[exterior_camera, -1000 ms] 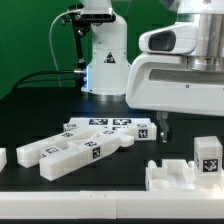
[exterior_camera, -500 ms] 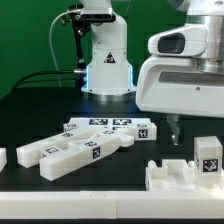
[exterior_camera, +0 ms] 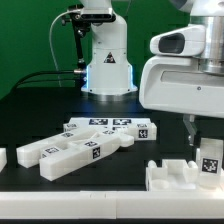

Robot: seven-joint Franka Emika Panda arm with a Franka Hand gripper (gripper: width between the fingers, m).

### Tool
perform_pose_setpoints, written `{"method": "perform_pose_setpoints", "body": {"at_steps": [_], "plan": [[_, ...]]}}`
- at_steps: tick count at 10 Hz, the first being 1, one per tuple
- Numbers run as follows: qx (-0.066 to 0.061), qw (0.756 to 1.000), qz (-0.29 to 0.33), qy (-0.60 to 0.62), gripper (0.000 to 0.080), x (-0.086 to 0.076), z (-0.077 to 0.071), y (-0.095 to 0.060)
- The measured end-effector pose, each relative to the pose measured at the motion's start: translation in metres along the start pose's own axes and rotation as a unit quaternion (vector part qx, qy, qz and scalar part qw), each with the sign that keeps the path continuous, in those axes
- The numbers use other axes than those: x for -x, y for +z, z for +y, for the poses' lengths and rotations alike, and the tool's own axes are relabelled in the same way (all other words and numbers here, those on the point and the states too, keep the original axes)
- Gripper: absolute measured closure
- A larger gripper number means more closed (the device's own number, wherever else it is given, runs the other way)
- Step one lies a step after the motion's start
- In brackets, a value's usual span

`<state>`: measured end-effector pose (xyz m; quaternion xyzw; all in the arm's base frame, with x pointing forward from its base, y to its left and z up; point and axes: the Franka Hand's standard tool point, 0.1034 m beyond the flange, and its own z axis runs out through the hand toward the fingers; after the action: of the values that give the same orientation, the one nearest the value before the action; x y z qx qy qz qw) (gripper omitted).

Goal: Assemble chair

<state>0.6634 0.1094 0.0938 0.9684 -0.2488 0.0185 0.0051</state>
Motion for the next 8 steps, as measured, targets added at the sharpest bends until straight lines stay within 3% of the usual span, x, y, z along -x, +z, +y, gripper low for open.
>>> {"method": "perform_pose_setpoints", "body": {"at_steps": [3, 5, 6, 7, 8], "plan": [[0.001, 0.993, 0.003, 0.116, 0.0527, 0.000, 0.001, 0.001], [0.004, 0.964, 0.010, 0.266, 0.0527, 0.000, 0.005, 0.001], [-0.009, 0.935, 0.000, 0.355, 0.0527, -0.002, 0.010, 0.002], [-0.029, 0.900, -0.010, 0.436, 0.0525, -0.003, 0.015, 0.004], [-0.035, 0.891, -0.009, 0.454, 0.0525, -0.003, 0.016, 0.004]]}}
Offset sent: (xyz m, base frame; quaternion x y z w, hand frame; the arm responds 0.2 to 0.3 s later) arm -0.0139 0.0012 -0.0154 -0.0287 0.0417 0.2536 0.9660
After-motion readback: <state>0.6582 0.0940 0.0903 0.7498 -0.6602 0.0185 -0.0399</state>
